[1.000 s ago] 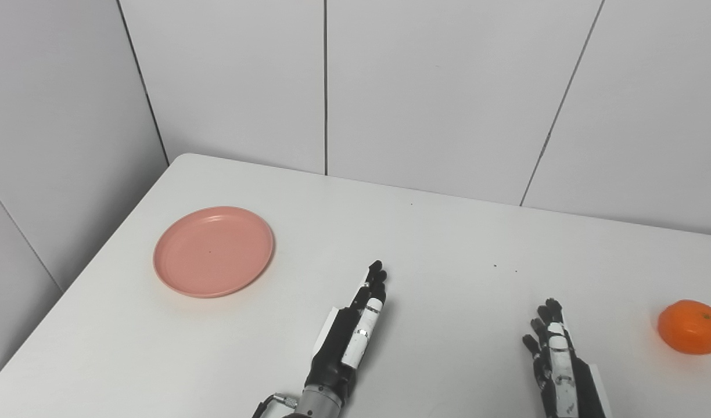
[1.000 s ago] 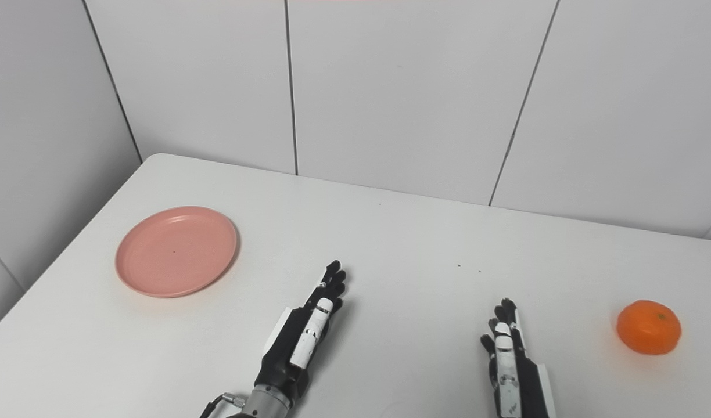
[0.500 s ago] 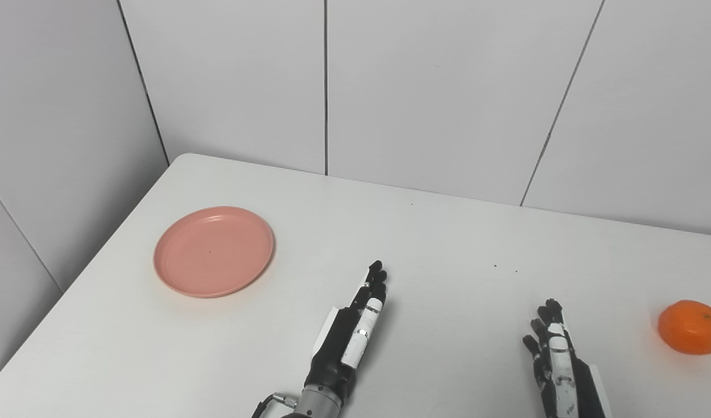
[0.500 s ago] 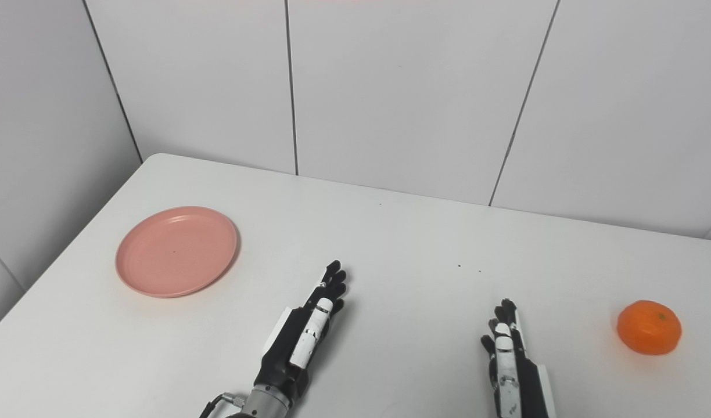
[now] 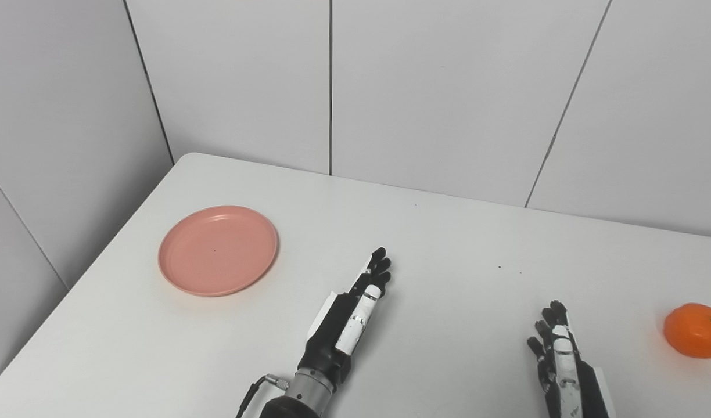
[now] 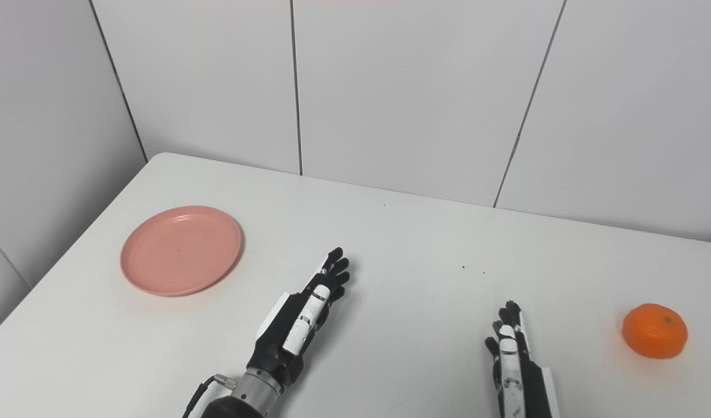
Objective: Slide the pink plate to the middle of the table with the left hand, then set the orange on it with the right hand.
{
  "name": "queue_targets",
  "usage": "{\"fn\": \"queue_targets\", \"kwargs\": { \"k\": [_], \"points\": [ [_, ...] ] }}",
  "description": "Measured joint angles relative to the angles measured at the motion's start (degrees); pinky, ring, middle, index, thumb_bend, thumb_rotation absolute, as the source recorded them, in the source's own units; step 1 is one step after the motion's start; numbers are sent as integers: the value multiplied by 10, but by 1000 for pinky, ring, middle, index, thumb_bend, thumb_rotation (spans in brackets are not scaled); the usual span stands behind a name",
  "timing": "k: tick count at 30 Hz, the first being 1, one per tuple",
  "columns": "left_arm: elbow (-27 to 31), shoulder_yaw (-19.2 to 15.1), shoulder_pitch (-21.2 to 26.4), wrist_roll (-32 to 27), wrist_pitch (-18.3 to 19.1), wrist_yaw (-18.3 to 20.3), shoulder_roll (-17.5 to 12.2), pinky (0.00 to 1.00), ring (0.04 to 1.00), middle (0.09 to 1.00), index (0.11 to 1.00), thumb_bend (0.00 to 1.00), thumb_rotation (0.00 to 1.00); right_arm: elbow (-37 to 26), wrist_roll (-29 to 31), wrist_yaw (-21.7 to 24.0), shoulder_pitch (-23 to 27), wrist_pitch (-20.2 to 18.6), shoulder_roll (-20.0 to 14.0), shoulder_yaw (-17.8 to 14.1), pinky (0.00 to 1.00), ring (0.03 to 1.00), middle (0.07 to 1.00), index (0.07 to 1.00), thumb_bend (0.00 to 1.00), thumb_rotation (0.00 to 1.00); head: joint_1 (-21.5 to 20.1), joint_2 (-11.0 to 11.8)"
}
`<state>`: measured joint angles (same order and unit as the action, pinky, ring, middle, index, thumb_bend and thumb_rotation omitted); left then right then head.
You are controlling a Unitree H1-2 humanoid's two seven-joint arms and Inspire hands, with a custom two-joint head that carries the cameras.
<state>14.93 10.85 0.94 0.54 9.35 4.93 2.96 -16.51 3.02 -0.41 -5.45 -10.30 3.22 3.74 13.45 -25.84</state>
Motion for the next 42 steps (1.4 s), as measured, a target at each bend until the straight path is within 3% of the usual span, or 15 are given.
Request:
{"fn": "queue_targets", "kwargs": {
  "k": [5, 12, 20, 32, 42],
  "points": [
    [32, -17, 17, -4, 20, 7, -11, 988, 980, 990, 975, 433, 1000, 0, 1, 0, 0, 0, 1, -1, 1000, 1000, 1000, 1000, 158, 1000, 4, 2],
    [78, -58, 44, -41, 76, 6, -14, 987, 966, 972, 955, 432, 1000, 0, 4, 0, 0, 0, 0, -1, 1000, 1000, 1000, 1000, 148, 1000, 7, 3],
    [115, -115, 86, -44, 109, -2, -58, 934, 945, 953, 938, 420, 1000, 0, 9, 0, 0, 0, 0, -2, 1000, 1000, 1000, 1000, 158, 1000, 14, 8],
    [85, -210, 120, -91, 113, -7, -116, 941, 942, 945, 924, 393, 1000, 0, 17, 0, 0, 0, 0, -4, 1000, 1000, 1000, 1000, 141, 1000, 27, 15],
    [69, -252, 162, -108, 113, -21, -141, 925, 938, 945, 930, 399, 1000, 5, 33, 0, 4, 0, -5, -12, 1000, 1000, 1000, 1000, 134, 1000, 33, 17]
  ]
}}
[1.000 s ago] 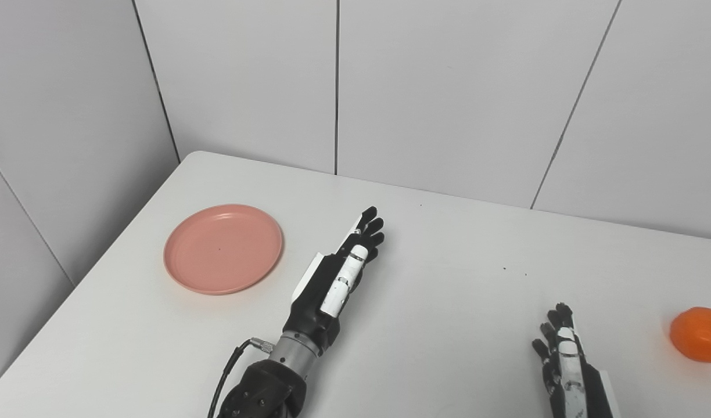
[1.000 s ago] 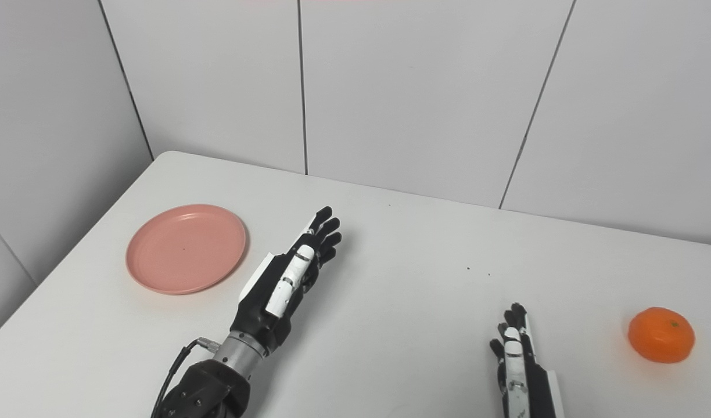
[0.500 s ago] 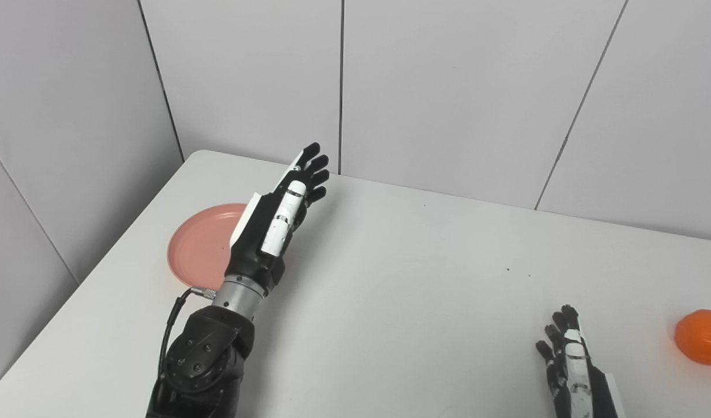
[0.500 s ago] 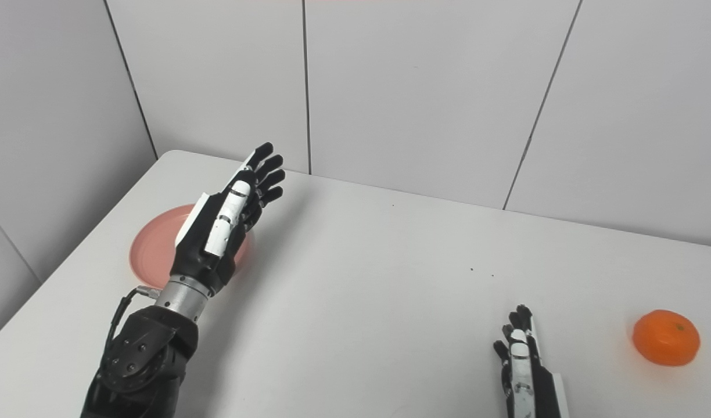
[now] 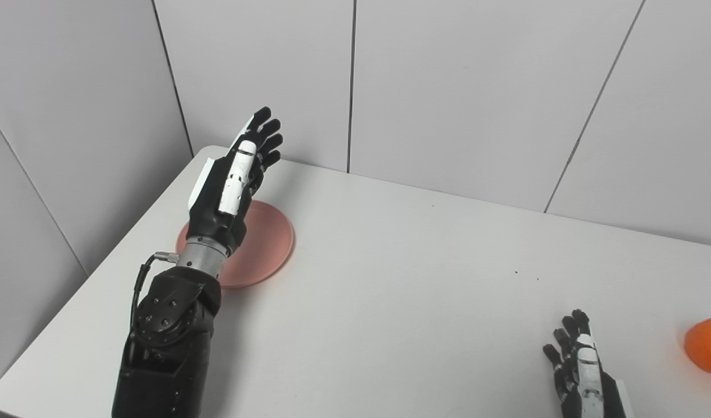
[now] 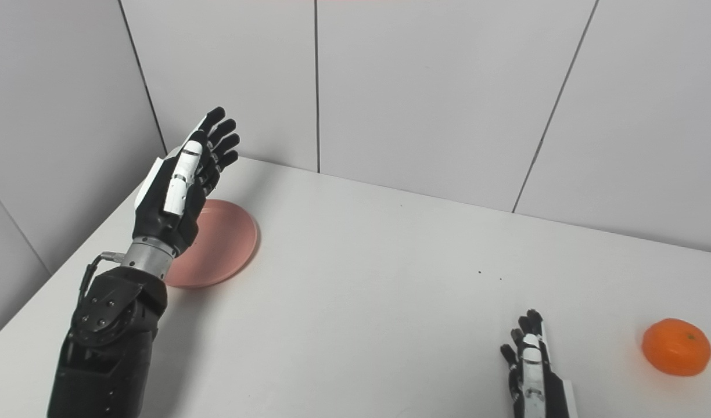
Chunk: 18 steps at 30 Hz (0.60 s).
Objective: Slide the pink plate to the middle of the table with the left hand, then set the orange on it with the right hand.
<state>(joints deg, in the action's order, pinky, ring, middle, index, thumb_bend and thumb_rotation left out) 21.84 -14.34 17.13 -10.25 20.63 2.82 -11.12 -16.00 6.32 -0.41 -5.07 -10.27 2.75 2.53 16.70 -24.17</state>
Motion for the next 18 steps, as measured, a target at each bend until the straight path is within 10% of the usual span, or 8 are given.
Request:
{"fn": "queue_targets", "kwargs": {
  "k": [18],
  "points": [
    [-98, -106, 32, -69, -1, -16, -91, 938, 937, 942, 922, 411, 1000, 2, 8, 1, -1, 3, -1, 0, 1000, 1000, 1000, 1000, 136, 1000, 11, 1]
  ]
}}
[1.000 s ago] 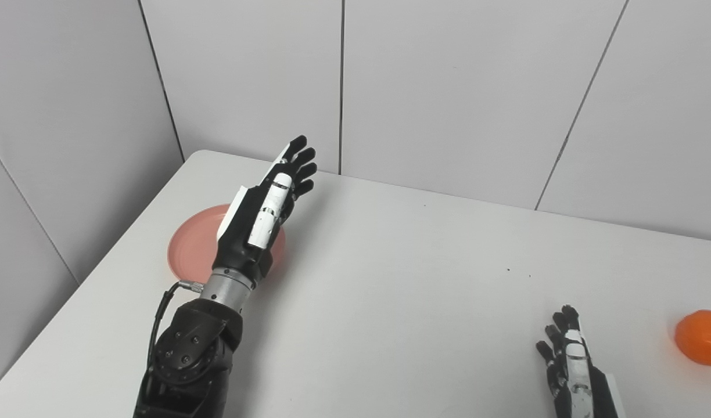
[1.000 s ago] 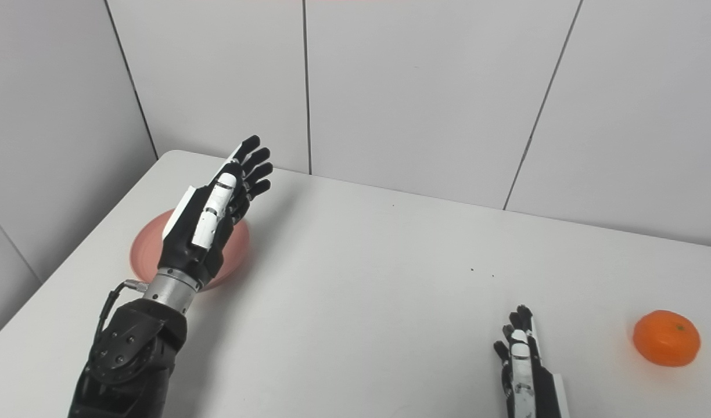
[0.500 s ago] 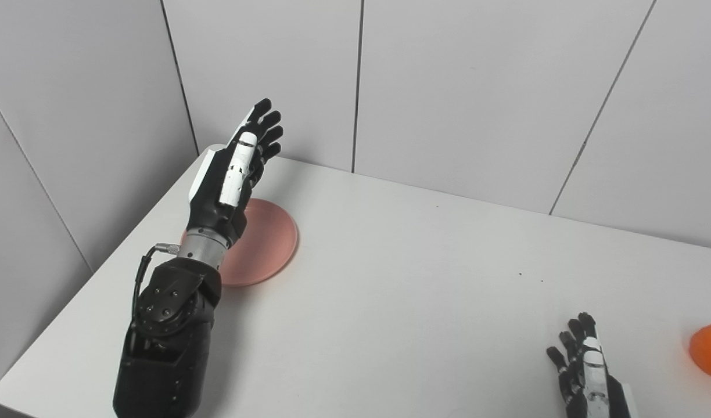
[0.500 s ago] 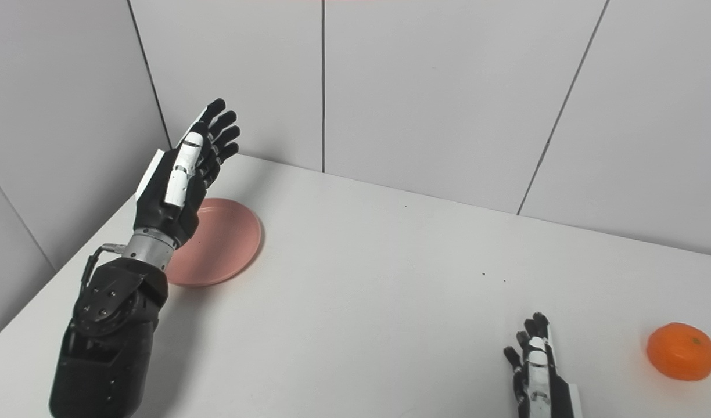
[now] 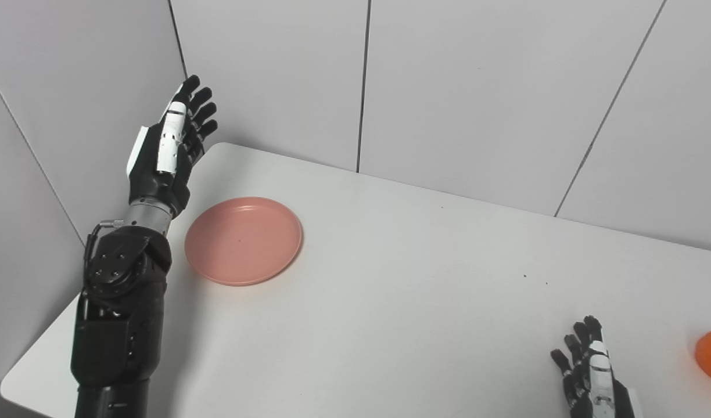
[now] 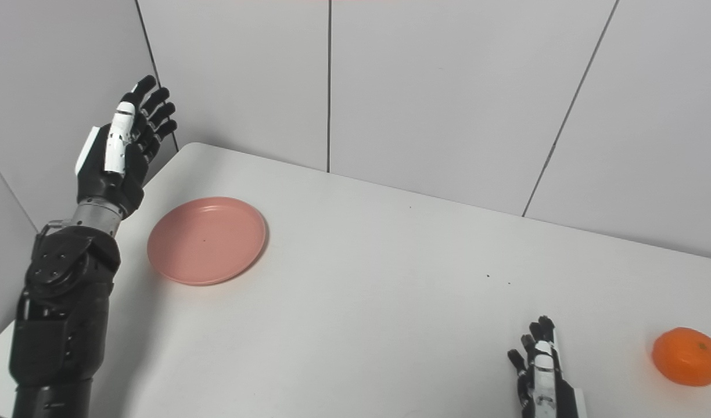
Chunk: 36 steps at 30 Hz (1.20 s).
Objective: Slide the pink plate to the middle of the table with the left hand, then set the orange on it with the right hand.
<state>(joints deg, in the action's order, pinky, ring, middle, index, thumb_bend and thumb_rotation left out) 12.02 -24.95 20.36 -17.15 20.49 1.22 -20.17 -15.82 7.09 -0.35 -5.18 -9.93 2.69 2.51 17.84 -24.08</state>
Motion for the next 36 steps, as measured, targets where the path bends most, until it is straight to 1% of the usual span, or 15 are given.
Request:
{"fn": "queue_targets", "kwargs": {
  "k": [4, 8, 12, 19, 22, 27, 32, 36],
  "points": [
    [-27, -13, 0, -15, -13, 5, -19, 942, 943, 946, 927, 395, 1000, 0, 6, 0, -1, 0, -1, -1, 1000, 1000, 1000, 1000, 132, 1000, 4, -1],
    [-57, -20, 0, -30, -16, 10, -31, 936, 944, 944, 921, 380, 1000, 0, 9, 1, -1, 1, -3, -1, 1000, 1000, 1000, 1000, 132, 1000, 4, -3],
    [-69, -25, -2, -39, -17, 12, -34, 945, 944, 944, 921, 380, 1000, 0, 10, 1, -1, 1, -3, -2, 1000, 1000, 1000, 1000, 138, 1000, 5, -3],
    [-73, -35, -9, -45, -17, 12, -35, 964, 950, 946, 929, 361, 1000, 0, 10, 2, -1, 1, -4, -2, 1000, 1000, 1000, 1000, 134, 1000, 7, -3],
    [-79, -38, -13, -51, -16, 12, -35, 951, 939, 940, 927, 336, 1000, 0, 12, 2, -1, 1, -4, -2, 1000, 1000, 1000, 1000, 134, 1000, 7, -4],
    [-92, -41, -21, -64, -11, 11, -34, 941, 927, 928, 916, 330, 1000, -1, 15, 2, -2, 1, -4, -2, 1000, 1000, 1000, 1000, 134, 1000, 9, -4],
    [-93, -39, -27, -64, 0, -1, -29, 944, 930, 928, 920, 306, 1000, -2, 15, 2, -3, 1, -4, -2, 1000, 1000, 1000, 1000, 127, 1000, 8, -6],
    [-115, -34, -29, -64, 1, -1, -29, 950, 935, 928, 921, 298, 1000, -2, 14, 2, -3, 1, -4, -2, 1000, 1000, 1000, 1000, 120, 1000, 8, -7]
  ]
}}
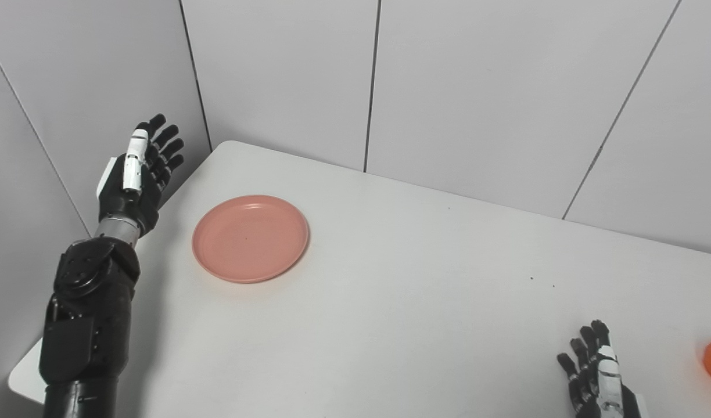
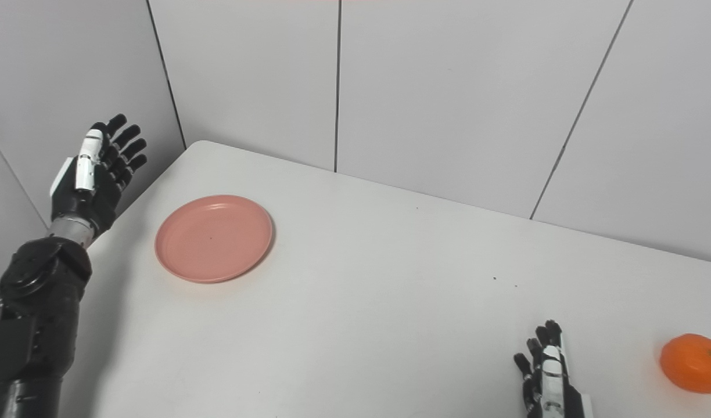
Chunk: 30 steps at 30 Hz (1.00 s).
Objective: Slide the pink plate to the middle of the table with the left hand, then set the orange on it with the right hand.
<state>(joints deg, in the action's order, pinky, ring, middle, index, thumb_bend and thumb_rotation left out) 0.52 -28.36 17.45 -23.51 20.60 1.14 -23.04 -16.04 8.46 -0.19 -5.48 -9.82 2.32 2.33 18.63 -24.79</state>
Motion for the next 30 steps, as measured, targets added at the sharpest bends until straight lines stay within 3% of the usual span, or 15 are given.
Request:
{"fn": "queue_targets", "kwargs": {
  "k": [15, 30],
  "points": [
    [-51, 27, -6, 1, -1, 16, 11, 946, 930, 922, 916, 287, 1000, -3, -5, 0, -3, 0, 0, 1, 1000, 1000, 1000, 1000, 124, 1000, -1, -1],
    [-75, 27, -10, -6, -1, 24, 19, 938, 936, 932, 927, 294, 1000, -7, -4, 0, -4, -3, 0, 0, 1000, 1000, 1000, 1000, 124, 1000, 0, -1]
  ]
}}
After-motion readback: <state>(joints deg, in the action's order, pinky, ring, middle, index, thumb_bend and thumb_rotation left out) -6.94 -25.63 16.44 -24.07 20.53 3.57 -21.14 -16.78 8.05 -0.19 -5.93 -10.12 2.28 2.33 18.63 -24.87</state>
